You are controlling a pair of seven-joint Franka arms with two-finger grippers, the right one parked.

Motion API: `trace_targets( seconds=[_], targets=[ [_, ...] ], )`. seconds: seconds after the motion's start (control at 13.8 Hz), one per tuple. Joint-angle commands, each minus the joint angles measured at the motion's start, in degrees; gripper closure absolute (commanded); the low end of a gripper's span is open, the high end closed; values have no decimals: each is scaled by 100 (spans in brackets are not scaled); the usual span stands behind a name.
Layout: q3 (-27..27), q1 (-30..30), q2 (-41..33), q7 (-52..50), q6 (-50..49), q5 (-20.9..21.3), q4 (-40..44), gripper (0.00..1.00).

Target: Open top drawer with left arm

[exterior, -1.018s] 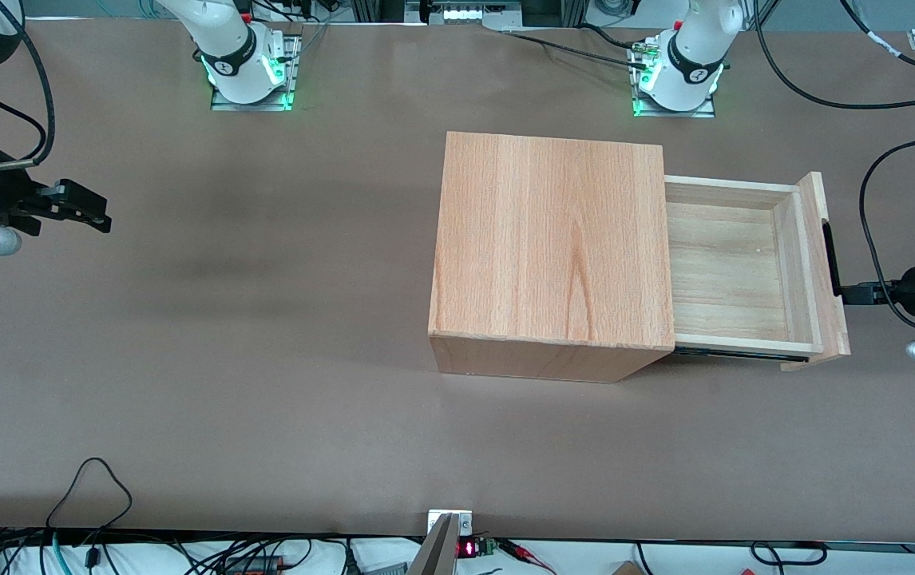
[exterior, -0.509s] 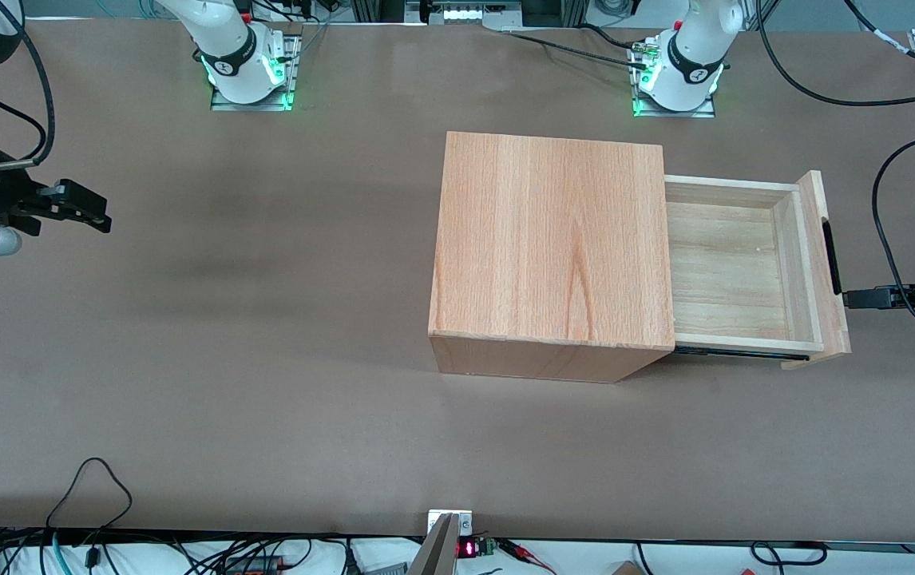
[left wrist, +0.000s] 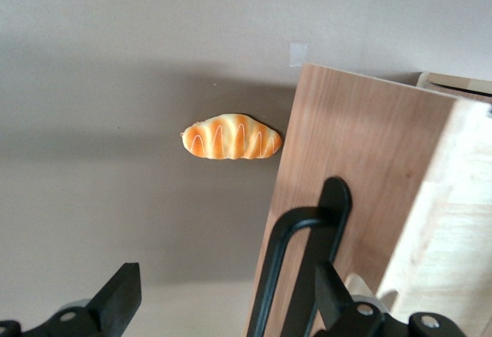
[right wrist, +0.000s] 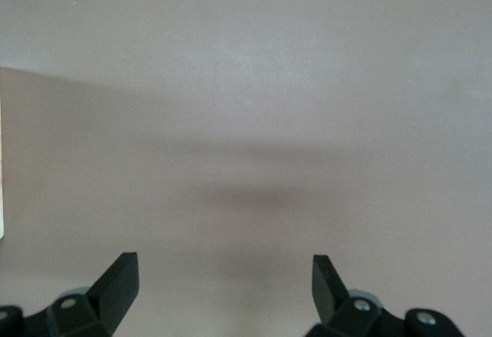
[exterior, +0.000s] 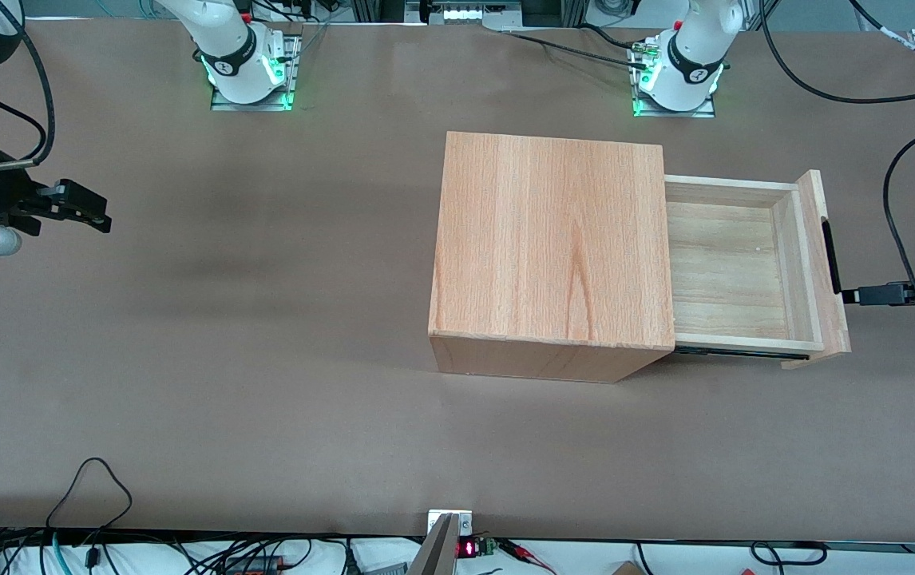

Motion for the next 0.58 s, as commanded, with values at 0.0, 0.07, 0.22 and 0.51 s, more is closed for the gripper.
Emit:
trace_targets(
  seconds=[0.0,0.07,0.22,0.51],
  targets=[
    [-60,27,-41,5,-389,79,295,0],
    [-60,27,-41,-4,-504,79,428,0],
    [-69,-8,-41,-48,-742,88,622,0],
    [-60,-262,-49,-478,-1111,105,912,0]
  ],
)
